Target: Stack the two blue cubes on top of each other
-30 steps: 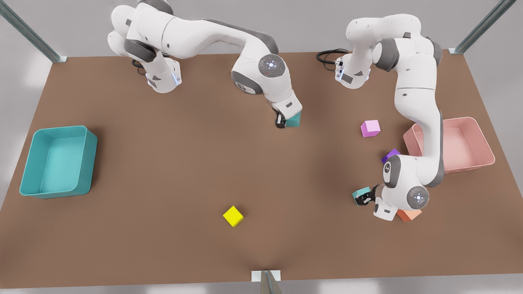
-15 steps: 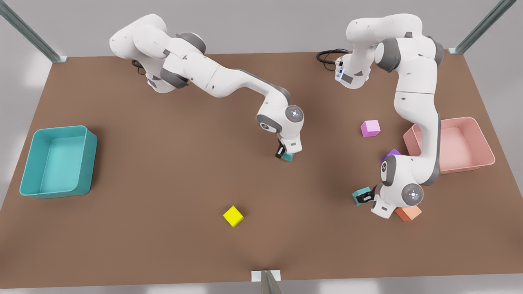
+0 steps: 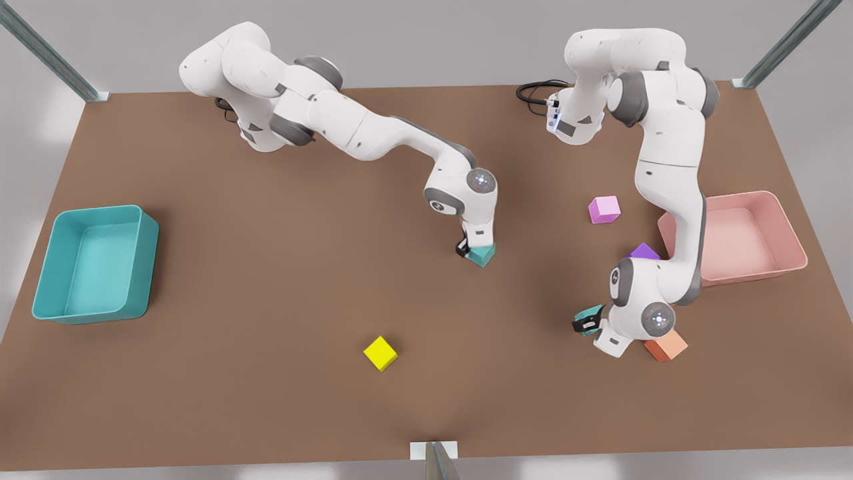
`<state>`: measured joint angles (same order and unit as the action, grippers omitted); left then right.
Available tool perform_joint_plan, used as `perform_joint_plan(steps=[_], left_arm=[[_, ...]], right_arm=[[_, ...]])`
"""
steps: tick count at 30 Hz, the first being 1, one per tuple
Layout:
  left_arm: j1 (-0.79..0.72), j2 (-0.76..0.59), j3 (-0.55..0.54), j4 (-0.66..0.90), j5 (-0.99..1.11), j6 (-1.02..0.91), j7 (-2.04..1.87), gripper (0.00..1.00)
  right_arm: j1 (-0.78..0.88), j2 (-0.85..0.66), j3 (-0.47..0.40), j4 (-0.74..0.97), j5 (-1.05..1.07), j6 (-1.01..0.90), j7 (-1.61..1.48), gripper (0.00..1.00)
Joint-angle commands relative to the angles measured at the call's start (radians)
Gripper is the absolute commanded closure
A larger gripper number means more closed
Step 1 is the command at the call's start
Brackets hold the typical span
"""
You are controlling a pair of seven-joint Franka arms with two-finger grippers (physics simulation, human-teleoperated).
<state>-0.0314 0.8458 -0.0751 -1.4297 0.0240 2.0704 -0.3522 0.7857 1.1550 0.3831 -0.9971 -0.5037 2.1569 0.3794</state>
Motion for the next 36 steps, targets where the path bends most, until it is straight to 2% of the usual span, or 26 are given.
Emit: perform_joint_plan(steps=[1,2,7,10,12,13,15,17,18,19,20,22,24,26,28,29,30,35,36], left_arm=[[-0.002,-0.001,0.0,0.002,0.001,0.011,0.01,0.26],[-0.002,-0.001,0.0,0.003,0.001,0.01,0.01,0.34],[-0.004,-0.043,-0.002,0.012,0.002,-0.055,0.007,0.34],[-0.002,-0.116,-0.071,0.025,0.001,-0.168,-0.116,0.33],[-0.004,-0.146,-0.13,0.023,0.002,-0.219,-0.208,0.33],[-0.002,-0.151,-0.147,0.025,0.002,-0.243,-0.22,0.33],[-0.004,-0.162,-0.183,0.025,0.002,-0.245,-0.283,0.33],[-0.015,-0.163,-0.198,0.02,0.004,-0.245,-0.313,0.33],[-0.021,-0.169,-0.212,0.015,0.004,-0.248,-0.329,0.33],[-0.027,-0.178,-0.226,0.011,0.004,-0.265,-0.35,0.33],[-0.027,-0.18,-0.245,0.003,0.004,-0.262,-0.378,0.33],[-0.028,-0.234,-0.259,-0.087,0.004,-0.195,-0.421,0.33],[-0.076,-0.237,-0.267,-0.098,0.008,-0.173,-0.516,0.33],[-0.094,-0.286,-0.27,-0.199,0.008,-0.073,-0.567,0.33],[-0.128,-0.297,-0.282,-0.201,0.011,-0.059,-0.614,0.33],[-0.139,-0.31,-0.284,-0.207,0.011,-0.065,-0.634,0.33],[-0.143,-0.327,-0.29,-0.212,0.011,-0.067,-0.636,0.33],[-0.185,-0.333,-0.292,-0.242,0.016,-0.05,-0.675,0.33],[-0.185,-0.35,-0.29,-0.287,0.016,-0.015,-0.676,0.33]], right_arm=[[0.0,0.008,-0.007,0.0,-0.003,0.067,0.233,0.0],[0.0,0.008,-0.007,0.0,-0.004,0.069,0.233,0.0],[-0.008,-0.034,0.023,0.0,0.005,0.011,0.231,0.0],[-0.031,-0.207,0.088,-0.058,0.01,-0.186,0.217,0.0],[-0.078,-0.435,0.097,-0.276,0.059,-0.224,0.188,0.0],[-0.123,-0.627,0.108,-0.455,0.109,-0.29,0.151,0.0],[-0.216,-1.096,0.088,-0.952,0.206,-0.302,-0.063,0.0],[-0.224,-1.4,-0.022,-1.199,0.226,-0.396,-0.208,0.0],[-0.258,-1.48,-0.078,-1.213,0.255,-0.501,-0.209,0.0],[-0.301,-1.557,-0.188,-1.213,0.295,-0.565,-0.209,0.0],[-0.393,-1.589,-0.292,-1.206,0.364,-0.568,-0.208,0.0],[-0.658,-1.523,-0.296,-1.18,0.419,-0.458,-0.197,0.0],[-0.81,-1.41,-0.251,-1.166,0.441,-0.319,-0.192,0.0],[-0.904,-1.315,-0.233,-1.166,0.439,-0.213,-0.197,0.0],[-0.931,-1.242,-0.243,-1.181,0.422,-0.108,-0.208,0.0],[-0.927,-1.34,-0.243,-1.377,0.422,0.018,-0.206,0.0],[-0.939,-1.39,-0.243,-1.456,0.422,0.058,-0.206,0.0],[-0.951,-1.41,-0.222,-1.471,0.422,0.031,-0.205,0.0],[-0.951,-1.407,-0.217,-1.468,0.422,0.029,-0.203,0.0]])
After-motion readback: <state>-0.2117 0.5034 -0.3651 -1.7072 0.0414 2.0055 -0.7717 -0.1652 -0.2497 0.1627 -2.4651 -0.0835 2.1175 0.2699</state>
